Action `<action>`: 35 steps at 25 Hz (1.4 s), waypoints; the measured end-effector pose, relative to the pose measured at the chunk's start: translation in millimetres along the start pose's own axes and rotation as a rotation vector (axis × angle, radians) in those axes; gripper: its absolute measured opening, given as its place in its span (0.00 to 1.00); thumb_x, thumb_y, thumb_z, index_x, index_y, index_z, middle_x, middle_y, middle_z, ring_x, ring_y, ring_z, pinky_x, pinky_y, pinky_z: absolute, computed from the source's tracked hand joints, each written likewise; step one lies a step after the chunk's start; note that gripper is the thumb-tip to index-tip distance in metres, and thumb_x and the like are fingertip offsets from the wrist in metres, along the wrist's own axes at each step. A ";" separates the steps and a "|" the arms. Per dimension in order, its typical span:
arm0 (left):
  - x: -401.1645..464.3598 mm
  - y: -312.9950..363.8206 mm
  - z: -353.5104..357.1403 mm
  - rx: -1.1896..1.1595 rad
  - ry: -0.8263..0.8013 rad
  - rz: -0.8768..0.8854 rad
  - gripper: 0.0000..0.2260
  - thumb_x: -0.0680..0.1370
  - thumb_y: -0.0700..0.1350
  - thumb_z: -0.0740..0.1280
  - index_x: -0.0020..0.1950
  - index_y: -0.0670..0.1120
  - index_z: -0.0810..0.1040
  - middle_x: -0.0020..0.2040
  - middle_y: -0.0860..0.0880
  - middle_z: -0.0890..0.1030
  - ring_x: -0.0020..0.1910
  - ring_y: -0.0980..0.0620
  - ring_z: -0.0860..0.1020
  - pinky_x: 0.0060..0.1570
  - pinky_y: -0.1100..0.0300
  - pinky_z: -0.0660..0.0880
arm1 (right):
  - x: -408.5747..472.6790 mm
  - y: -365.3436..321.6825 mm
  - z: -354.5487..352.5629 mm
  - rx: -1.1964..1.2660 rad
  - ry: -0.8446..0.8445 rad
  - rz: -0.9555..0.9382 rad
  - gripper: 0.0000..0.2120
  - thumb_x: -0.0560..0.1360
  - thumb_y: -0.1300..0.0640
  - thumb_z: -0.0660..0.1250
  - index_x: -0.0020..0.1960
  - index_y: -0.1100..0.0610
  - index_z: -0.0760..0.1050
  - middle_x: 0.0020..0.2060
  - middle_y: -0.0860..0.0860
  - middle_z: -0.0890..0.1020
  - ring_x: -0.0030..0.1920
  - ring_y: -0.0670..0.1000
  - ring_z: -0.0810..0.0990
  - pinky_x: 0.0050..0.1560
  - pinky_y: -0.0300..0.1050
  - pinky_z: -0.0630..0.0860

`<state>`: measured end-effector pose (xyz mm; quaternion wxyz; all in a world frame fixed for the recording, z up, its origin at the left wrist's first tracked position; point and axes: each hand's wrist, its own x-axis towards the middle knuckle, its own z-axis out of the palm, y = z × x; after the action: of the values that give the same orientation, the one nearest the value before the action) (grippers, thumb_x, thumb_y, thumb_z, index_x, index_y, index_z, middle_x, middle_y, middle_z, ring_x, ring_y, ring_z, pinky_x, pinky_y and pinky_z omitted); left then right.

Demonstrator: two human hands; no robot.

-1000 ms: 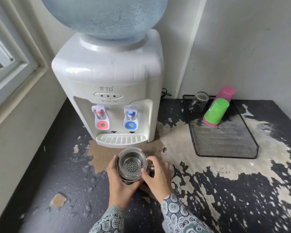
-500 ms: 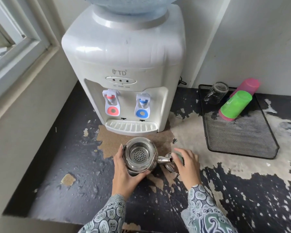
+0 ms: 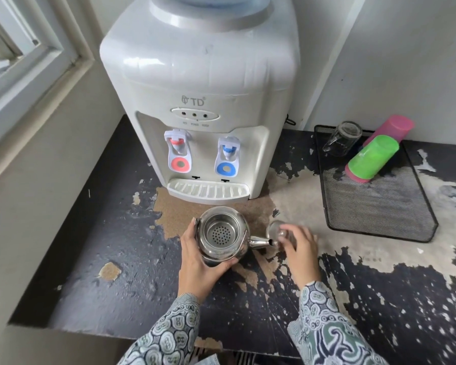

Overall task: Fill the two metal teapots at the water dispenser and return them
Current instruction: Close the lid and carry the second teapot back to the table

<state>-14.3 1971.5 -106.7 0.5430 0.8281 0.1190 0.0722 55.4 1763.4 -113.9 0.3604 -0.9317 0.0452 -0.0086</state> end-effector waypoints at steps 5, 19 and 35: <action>0.1 0.3 -0.2 0.006 0.000 -0.001 0.51 0.57 0.63 0.76 0.71 0.58 0.48 0.65 0.70 0.53 0.67 0.73 0.55 0.64 0.80 0.52 | 8.1 -56.0 -35.7 0.399 0.312 -0.118 0.09 0.73 0.62 0.64 0.53 0.59 0.73 0.56 0.58 0.73 0.53 0.53 0.76 0.53 0.36 0.75; -0.3 1.5 0.0 0.010 0.028 0.015 0.48 0.59 0.63 0.73 0.71 0.57 0.48 0.64 0.67 0.56 0.67 0.65 0.58 0.64 0.78 0.55 | -24.9 -108.6 19.5 -0.264 -0.217 -0.483 0.14 0.74 0.52 0.64 0.59 0.49 0.69 0.62 0.44 0.74 0.60 0.46 0.76 0.73 0.58 0.50; 1.7 2.8 -5.7 0.110 -0.004 -0.023 0.52 0.57 0.66 0.72 0.74 0.54 0.49 0.63 0.59 0.60 0.65 0.61 0.63 0.61 0.67 0.63 | -12.8 -132.3 11.5 -0.376 -0.421 -0.427 0.21 0.75 0.56 0.64 0.64 0.40 0.67 0.60 0.44 0.71 0.63 0.47 0.68 0.69 0.65 0.48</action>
<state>-13.7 1975.9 -101.9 0.4977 0.8554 0.1313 0.0578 53.5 1869.7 -33.2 0.1739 -0.9515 -0.2253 0.1167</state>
